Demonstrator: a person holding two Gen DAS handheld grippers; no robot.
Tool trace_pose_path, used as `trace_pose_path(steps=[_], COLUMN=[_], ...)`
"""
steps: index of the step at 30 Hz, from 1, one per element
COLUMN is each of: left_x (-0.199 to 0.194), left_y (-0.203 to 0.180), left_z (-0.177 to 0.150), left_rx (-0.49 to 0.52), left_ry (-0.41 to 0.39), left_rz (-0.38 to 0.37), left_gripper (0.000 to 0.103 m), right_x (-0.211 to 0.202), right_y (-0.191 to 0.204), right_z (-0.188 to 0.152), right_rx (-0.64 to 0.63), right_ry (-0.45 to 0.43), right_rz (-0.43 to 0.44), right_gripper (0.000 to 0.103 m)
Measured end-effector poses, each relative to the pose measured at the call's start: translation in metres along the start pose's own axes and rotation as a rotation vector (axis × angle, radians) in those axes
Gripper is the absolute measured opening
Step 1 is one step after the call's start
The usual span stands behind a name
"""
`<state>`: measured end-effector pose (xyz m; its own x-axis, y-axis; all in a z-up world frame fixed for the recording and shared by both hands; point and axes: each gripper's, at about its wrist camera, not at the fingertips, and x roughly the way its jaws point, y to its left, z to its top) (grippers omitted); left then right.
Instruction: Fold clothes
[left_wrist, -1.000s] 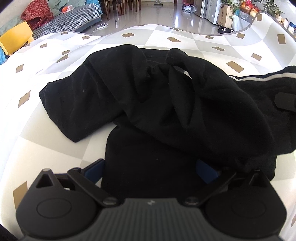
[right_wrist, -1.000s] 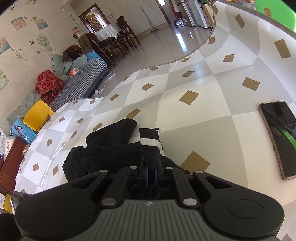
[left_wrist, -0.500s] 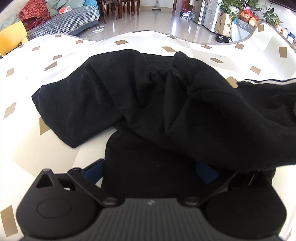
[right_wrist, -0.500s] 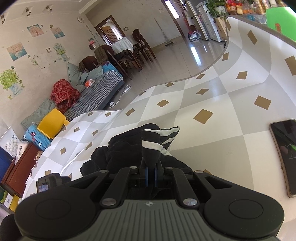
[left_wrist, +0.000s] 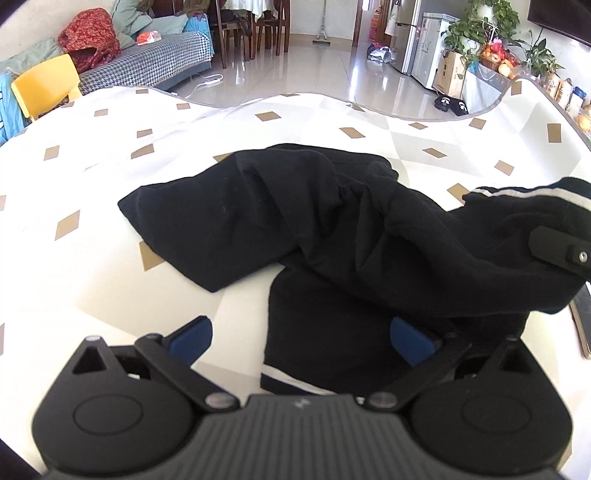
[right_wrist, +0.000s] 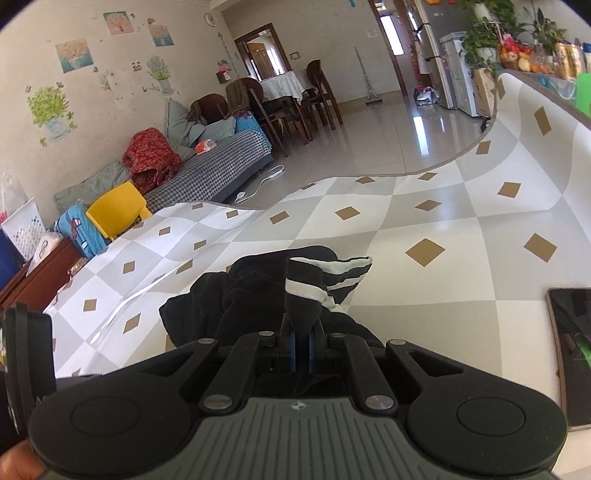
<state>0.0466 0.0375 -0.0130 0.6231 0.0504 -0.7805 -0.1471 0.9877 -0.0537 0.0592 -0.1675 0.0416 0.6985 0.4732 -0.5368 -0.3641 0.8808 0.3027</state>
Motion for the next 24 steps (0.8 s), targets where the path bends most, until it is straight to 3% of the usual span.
trace_pose_path(steps=[13,17,21,24], left_x=[-0.023,-0.02,-0.011,-0.002], left_y=[0.016,0.015,0.011,0.008], left_z=[-0.009,-0.013,-0.017,-0.021], left_rx=[-0.038,-0.028,-0.006,0.012], left_ry=[-0.024,-0.019,-0.007,0.012], left_rz=[0.039,0.047,0.052,0.077], left_gripper=[0.103,0.103,0.103,0.103], right_x=[0.011,0.017,0.018,0.013], right_y=[0.056,0.068,0.068,0.062], right_z=[-0.053,-0.076,-0.083,-0.077], right_rx=[-0.431,-0.545,-0.574,-0.526], right_ry=[0.183,0.244,0.263,0.276], right_rz=[0.08,0.094,0.09,0.11], right_gripper=[0.01,0.014,0.017,0.021])
